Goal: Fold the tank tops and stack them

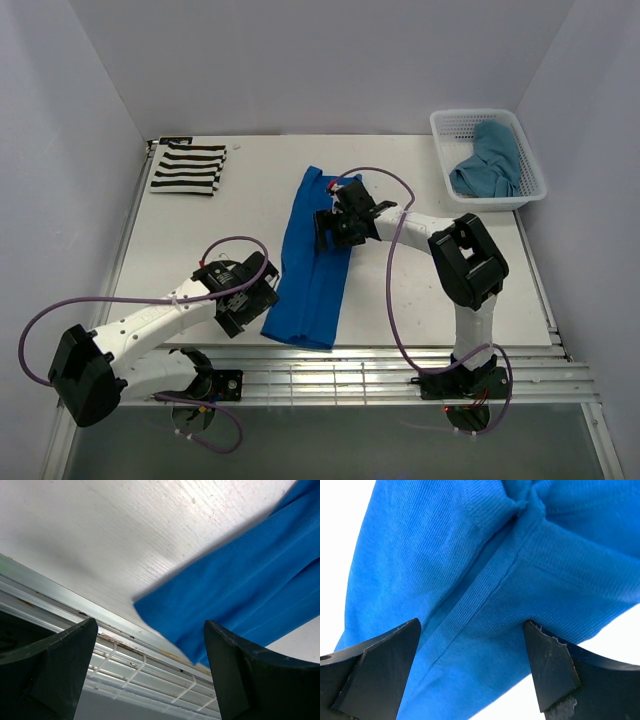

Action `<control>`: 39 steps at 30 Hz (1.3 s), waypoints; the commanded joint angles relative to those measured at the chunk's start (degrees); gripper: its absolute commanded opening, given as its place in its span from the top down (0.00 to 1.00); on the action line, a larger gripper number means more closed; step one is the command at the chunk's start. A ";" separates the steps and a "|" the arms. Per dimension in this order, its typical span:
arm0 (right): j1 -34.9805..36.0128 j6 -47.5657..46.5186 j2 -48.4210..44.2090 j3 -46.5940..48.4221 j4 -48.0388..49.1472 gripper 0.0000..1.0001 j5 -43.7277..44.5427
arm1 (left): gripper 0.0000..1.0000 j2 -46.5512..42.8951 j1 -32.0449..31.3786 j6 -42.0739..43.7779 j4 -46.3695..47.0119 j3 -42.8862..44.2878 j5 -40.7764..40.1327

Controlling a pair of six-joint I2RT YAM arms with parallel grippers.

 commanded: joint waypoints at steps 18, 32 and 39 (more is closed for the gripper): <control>-9.05 -16.43 -1.23 17.98 -10.78 0.10 -5.01 | 0.02 5.73 0.03 6.88 9.55 -1.53 7.02; -7.99 5.71 -38.60 -32.04 -0.33 0.10 -9.91 | 0.02 15.48 0.03 21.55 25.98 2.94 10.01; -7.64 9.93 -40.73 -38.90 3.72 0.06 -11.59 | 0.02 21.45 0.03 23.14 31.08 3.65 11.59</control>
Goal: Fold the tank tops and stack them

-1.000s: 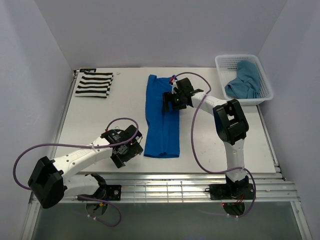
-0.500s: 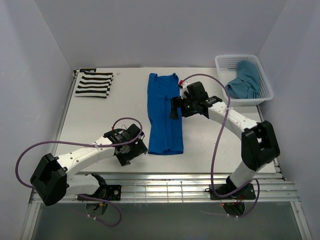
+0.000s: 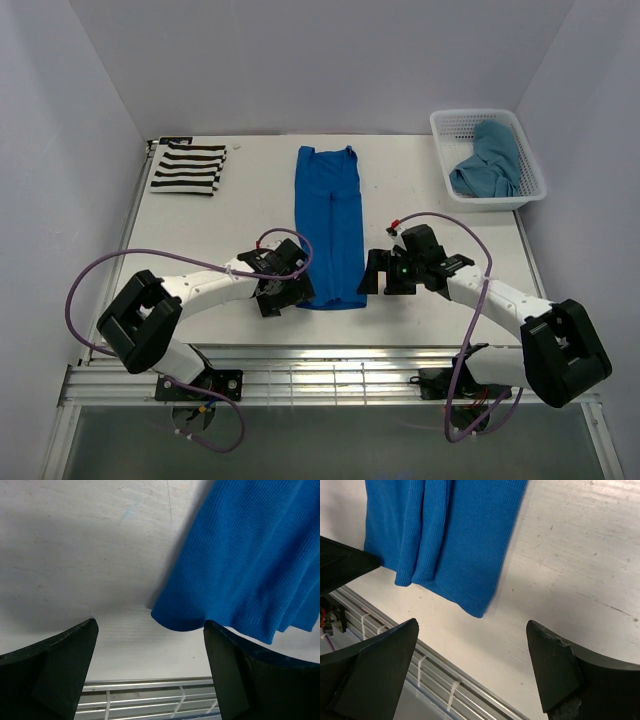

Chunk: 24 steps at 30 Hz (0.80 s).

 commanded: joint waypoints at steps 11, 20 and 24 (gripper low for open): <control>3.11 5.86 7.59 -0.79 8.24 0.11 -2.17 | 0.31 3.20 1.33 1.00 5.87 -0.54 0.99; 4.61 8.41 9.79 -1.23 6.93 0.25 0.38 | 0.60 4.78 1.42 1.26 8.59 -3.35 3.71; 4.78 8.85 10.76 -0.88 5.96 0.32 1.53 | 0.88 5.05 1.42 1.44 9.21 -3.79 3.98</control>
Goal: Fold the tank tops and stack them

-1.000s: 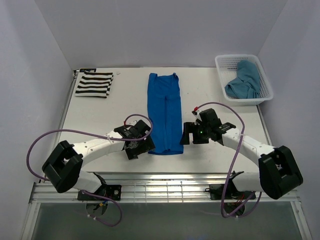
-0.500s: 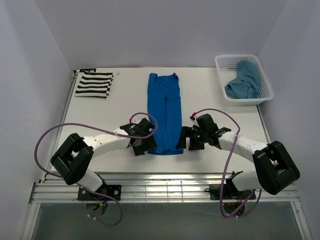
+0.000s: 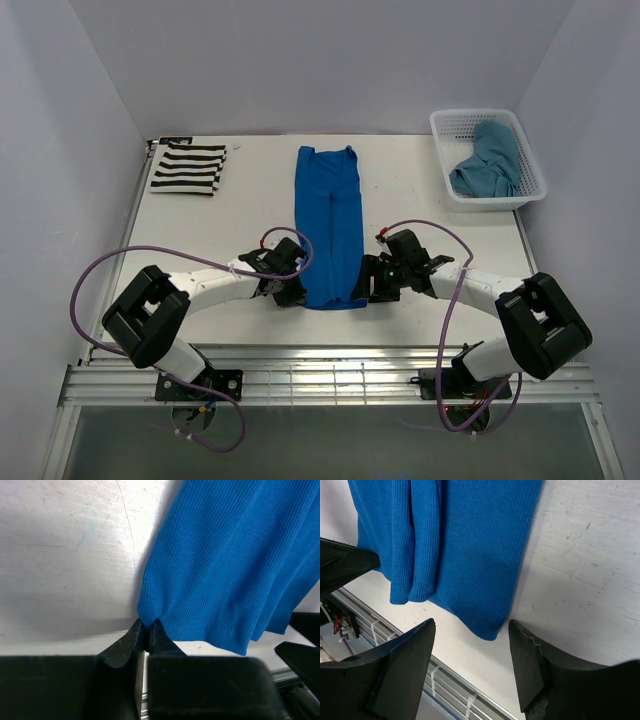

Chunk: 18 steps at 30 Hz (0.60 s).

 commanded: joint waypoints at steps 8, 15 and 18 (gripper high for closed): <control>1.05 1.60 3.91 1.05 -4.21 0.43 4.37 | 1.00 1.93 -0.02 0.65 -0.01 -2.61 0.11; 1.05 2.57 5.40 0.44 -6.32 0.85 6.22 | 1.00 -0.71 0.15 -0.66 0.34 -4.72 -0.94; 0.96 2.22 4.44 -0.18 -7.38 0.92 6.84 | 1.00 -1.24 0.24 -1.37 0.34 -5.69 -1.04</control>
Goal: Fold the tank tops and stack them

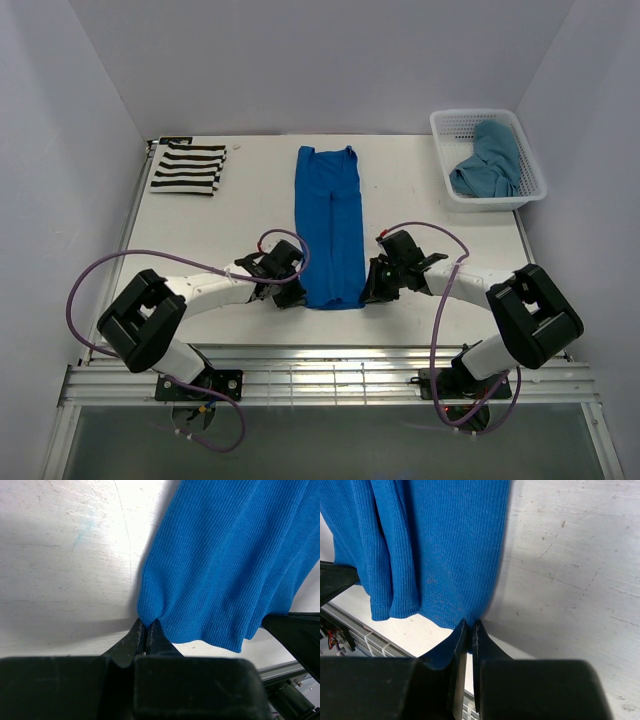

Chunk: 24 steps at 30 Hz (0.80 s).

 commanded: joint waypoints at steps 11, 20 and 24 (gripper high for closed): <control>0.39 -3.50 -5.40 -4.23 -8.64 0.92 3.38 | 1.00 -2.01 0.39 -1.44 -3.79 -5.11 -1.45; 0.74 -3.33 -10.33 -4.24 -4.68 0.92 -4.61 | 1.00 -8.78 -0.48 -1.00 -2.21 -5.02 5.85; 0.83 -2.63 -12.61 -3.36 -6.26 0.92 -3.48 | 1.00 -11.42 -1.01 -3.11 -3.87 -4.85 6.90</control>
